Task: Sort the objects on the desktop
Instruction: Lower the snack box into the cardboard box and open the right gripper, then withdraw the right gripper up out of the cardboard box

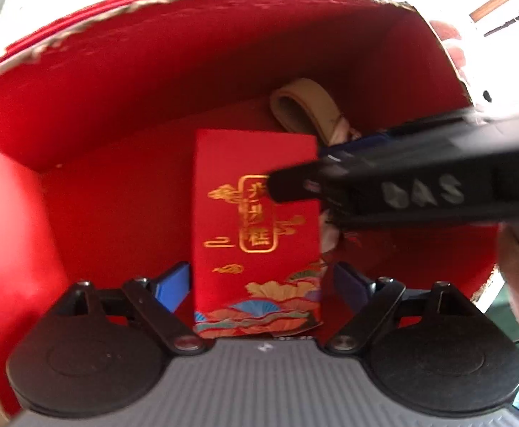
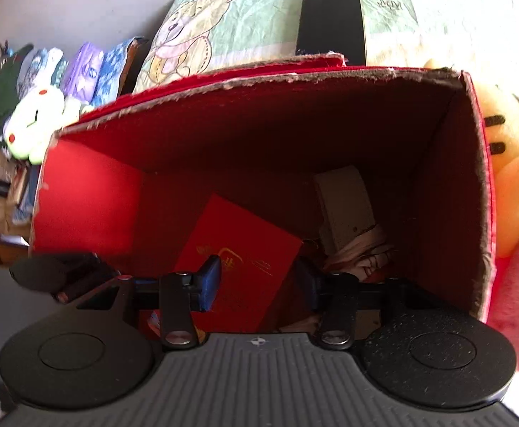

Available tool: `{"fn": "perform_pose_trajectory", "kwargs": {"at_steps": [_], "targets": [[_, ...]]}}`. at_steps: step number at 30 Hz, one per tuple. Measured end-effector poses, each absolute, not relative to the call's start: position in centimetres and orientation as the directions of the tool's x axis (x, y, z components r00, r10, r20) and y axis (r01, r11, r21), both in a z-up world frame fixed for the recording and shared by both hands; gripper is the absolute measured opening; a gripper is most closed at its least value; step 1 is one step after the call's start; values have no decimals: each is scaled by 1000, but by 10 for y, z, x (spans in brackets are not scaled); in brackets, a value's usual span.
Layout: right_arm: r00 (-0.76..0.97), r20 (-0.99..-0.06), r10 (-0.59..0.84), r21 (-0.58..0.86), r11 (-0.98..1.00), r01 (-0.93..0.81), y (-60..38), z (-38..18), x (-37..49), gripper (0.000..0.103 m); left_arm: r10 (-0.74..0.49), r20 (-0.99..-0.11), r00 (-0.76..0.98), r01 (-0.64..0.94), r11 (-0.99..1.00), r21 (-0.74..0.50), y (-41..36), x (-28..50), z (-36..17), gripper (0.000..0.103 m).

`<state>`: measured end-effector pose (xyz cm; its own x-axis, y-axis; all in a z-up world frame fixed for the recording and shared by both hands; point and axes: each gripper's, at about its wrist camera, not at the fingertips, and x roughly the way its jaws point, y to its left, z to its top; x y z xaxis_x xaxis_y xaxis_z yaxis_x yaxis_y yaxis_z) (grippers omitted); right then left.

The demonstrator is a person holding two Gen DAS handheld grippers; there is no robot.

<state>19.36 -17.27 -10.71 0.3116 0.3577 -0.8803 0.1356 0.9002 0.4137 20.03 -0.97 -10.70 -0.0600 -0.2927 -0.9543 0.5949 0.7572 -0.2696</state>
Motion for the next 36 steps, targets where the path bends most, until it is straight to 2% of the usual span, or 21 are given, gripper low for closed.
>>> {"fn": "perform_pose_trajectory", "kwargs": {"at_steps": [7, 8, 9, 15, 21, 24, 30, 36], "targets": [[439, -798, 412, 515, 845, 142, -190, -90, 193, 53, -337, -935, -114, 546, 765, -342, -20, 205, -110, 86], [442, -799, 407, 509, 850, 137, -190, -88, 191, 47, -340, -934, -112, 544, 765, -344, -23, 206, -110, 86], [444, -803, 397, 497, 858, 132, -189, -85, 190, 47, -344, -933, -104, 547, 764, -342, -26, 207, -108, 86], [517, -774, 365, 492, 861, 130, -201, -65, 174, 46, -313, -946, -91, 531, 788, -311, -33, 214, -113, 88], [605, -726, 327, 502, 853, 142, -217, -43, 153, 48, -264, -964, -17, 594, 773, -222, -32, 208, -103, 88], [626, -710, 322, 515, 844, 150, -224, -40, 145, 48, -268, -963, -20, 598, 769, -226, -29, 207, -101, 88], [637, -717, 283, 490, 854, 173, -227, -41, 130, 48, -269, -963, 33, 589, 783, -198, -26, 201, -94, 88], [647, -724, 240, 438, 884, 162, -220, -40, 116, 48, -230, -963, 139, 575, 811, -110, -19, 183, -77, 88]]}}
